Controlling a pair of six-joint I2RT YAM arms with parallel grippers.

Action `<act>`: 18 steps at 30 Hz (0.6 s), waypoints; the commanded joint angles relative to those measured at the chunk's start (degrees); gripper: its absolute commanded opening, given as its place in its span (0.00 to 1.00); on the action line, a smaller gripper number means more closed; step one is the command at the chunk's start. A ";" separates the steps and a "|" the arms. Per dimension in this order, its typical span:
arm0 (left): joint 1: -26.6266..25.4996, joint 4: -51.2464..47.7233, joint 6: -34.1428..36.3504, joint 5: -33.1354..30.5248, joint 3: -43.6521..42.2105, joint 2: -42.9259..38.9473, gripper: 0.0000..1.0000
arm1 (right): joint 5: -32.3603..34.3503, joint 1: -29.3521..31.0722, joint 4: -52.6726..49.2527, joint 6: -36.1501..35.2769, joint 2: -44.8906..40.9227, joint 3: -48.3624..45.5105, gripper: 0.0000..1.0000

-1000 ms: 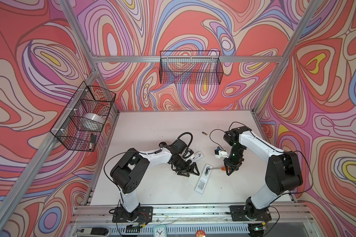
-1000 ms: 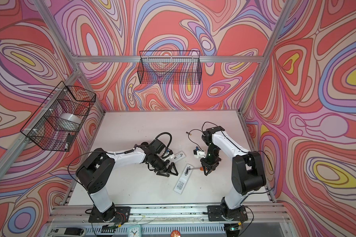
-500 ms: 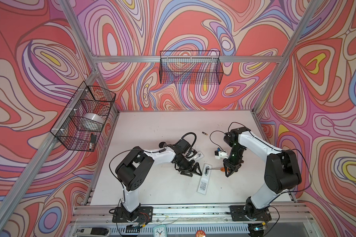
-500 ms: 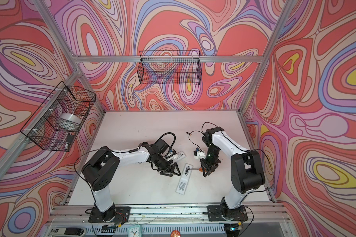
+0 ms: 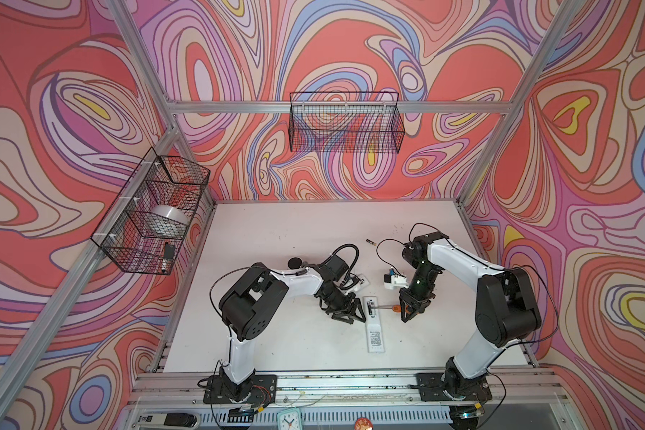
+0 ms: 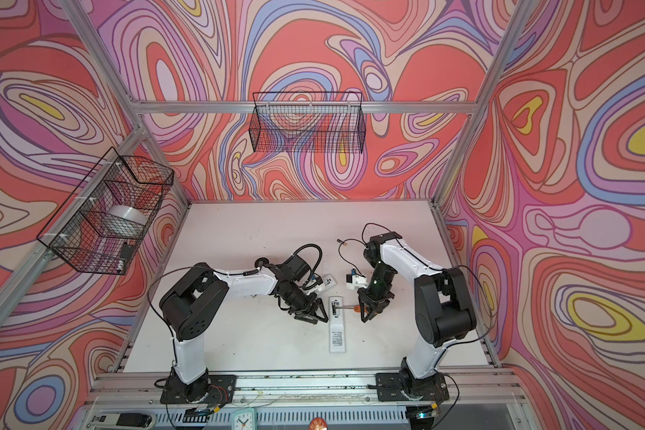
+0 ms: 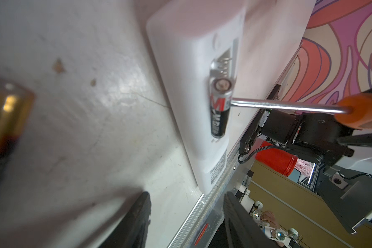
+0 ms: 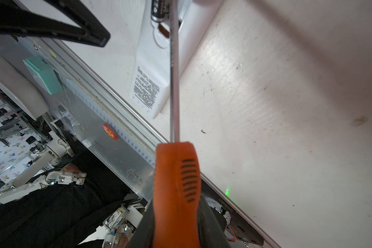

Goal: Unload the batteries from the remote control

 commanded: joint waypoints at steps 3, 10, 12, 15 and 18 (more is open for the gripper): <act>0.24 -0.90 0.88 0.19 1.26 0.62 0.57 | -3.58 0.34 -0.02 -1.50 -1.17 2.77 0.00; 0.93 -0.99 0.86 -0.28 0.92 0.38 0.54 | -3.57 0.40 -1.06 -1.51 -2.15 3.56 0.00; 1.25 -0.62 0.57 -0.31 0.59 0.29 0.54 | -3.38 0.66 -1.11 -1.41 -1.95 3.47 0.00; 1.72 -0.75 0.52 -0.55 -0.01 -0.21 0.52 | -1.23 0.75 -1.39 -0.06 -2.09 3.15 0.00; 2.09 -1.06 0.74 -0.95 -0.96 -1.35 0.52 | 1.13 0.75 -1.49 0.84 -3.15 1.55 0.00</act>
